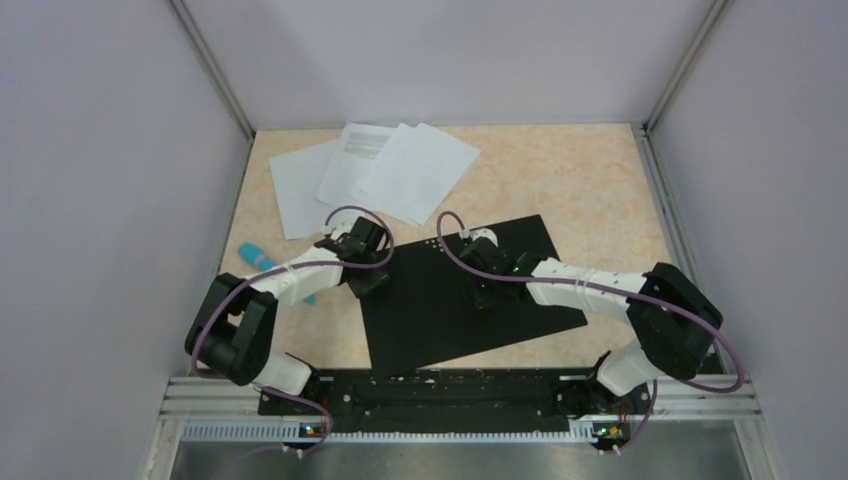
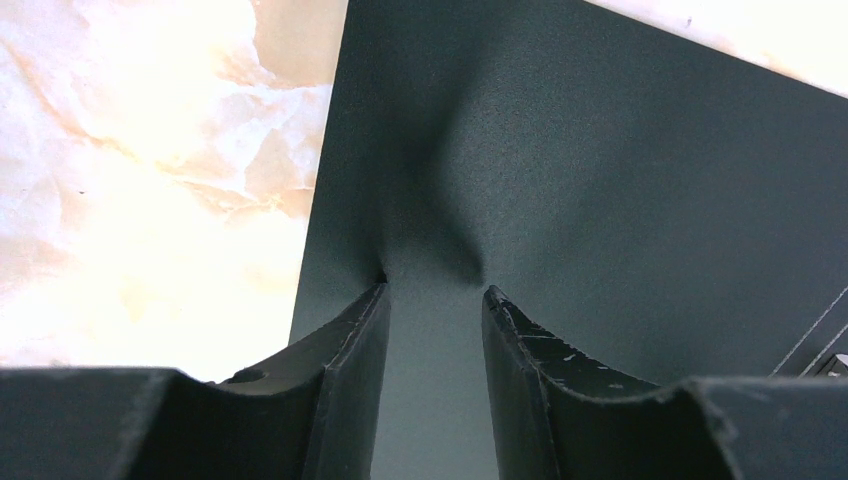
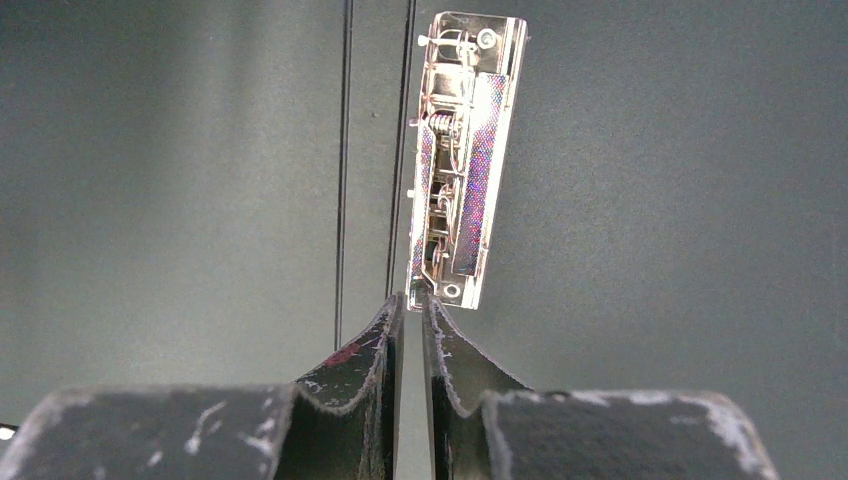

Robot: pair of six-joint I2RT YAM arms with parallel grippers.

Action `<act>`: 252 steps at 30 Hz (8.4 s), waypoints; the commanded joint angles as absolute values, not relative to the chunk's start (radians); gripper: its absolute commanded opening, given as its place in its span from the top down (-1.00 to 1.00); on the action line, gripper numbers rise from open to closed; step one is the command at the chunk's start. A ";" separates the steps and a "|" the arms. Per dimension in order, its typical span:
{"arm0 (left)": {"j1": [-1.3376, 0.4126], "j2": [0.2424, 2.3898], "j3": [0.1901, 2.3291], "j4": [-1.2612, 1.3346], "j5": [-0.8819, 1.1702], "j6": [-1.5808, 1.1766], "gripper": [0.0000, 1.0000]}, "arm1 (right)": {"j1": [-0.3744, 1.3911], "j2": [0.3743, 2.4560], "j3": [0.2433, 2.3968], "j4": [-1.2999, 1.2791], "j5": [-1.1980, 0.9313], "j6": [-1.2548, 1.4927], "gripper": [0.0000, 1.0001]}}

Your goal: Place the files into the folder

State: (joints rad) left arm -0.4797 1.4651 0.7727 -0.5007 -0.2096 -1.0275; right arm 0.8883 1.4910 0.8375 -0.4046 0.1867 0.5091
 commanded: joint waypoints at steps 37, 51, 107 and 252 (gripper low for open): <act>-0.458 1.577 0.779 -0.607 -0.316 -1.008 0.08 | 0.968 1.613 0.813 -0.555 0.501 0.678 0.92; -0.432 1.559 0.767 -0.612 -0.330 -0.996 0.08 | 0.966 1.587 0.847 -0.613 0.548 0.695 0.92; -0.042 1.915 1.598 -0.345 -0.039 -0.494 -0.68 | 0.507 2.048 1.522 -0.120 0.048 0.569 -0.40; 0.270 2.123 1.516 -0.472 0.556 -0.553 -0.53 | 0.641 2.841 2.419 -0.278 -0.590 0.639 -0.64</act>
State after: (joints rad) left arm 0.2787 2.1300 1.5444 -0.4686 0.5655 -0.5392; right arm 0.5976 2.7567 2.4248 -0.1822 -0.5964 0.6216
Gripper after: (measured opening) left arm 0.777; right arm 0.817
